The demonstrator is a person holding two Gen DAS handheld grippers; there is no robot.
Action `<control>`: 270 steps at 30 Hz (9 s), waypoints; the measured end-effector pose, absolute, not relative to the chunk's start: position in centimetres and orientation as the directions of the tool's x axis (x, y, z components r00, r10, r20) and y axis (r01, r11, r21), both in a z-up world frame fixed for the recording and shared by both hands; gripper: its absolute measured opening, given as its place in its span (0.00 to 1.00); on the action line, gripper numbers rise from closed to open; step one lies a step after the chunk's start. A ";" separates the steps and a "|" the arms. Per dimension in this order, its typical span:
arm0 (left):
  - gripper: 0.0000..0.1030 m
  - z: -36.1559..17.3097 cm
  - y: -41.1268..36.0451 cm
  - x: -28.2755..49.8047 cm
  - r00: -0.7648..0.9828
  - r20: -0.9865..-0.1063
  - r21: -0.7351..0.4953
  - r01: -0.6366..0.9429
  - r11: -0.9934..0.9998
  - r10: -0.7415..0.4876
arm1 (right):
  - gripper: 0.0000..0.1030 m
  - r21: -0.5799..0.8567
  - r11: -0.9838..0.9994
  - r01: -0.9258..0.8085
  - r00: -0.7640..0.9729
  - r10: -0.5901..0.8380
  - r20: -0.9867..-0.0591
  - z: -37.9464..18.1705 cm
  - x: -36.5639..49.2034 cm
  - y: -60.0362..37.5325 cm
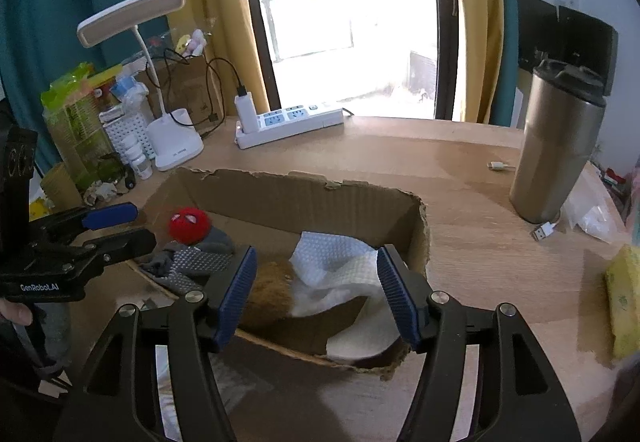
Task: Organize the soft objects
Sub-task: 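Release the plush toy in the box while the left tool releases the red ball, then grasp the bag of cotton swabs with the right tool, then lift the cotton swab bag with the right tool while the left tool grasps the tissue pack, then carry the cotton swab bag into the box while the left tool carries the tissue pack, then release the cotton swab bag in the box while the left tool releases the tissue pack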
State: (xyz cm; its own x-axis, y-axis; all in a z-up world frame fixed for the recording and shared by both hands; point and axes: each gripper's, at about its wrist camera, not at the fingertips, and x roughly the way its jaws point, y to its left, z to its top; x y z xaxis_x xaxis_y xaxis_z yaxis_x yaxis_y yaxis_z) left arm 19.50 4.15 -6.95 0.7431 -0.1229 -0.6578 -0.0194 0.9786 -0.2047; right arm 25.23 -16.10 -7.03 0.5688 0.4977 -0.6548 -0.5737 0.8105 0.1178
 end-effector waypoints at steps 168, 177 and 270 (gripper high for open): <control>0.64 -3.7 0.8 12.8 0.799 -0.573 -0.168 0.106 0.980 -0.184 | 0.42 0.105 0.792 -0.602 0.585 0.527 -0.617 -3.9 18.5 -18.4; 0.64 -3.7 0.6 14.4 0.797 -0.575 -0.166 0.107 0.980 -0.184 | 0.42 0.107 0.800 -0.591 0.591 0.519 -0.617 -4.1 20.8 -18.7; 0.77 -6.0 2.6 21.2 0.782 -0.614 -0.184 -0.004 0.983 -0.112 | 0.68 0.072 0.840 -0.537 0.582 0.431 -0.690 -7.8 26.1 -17.3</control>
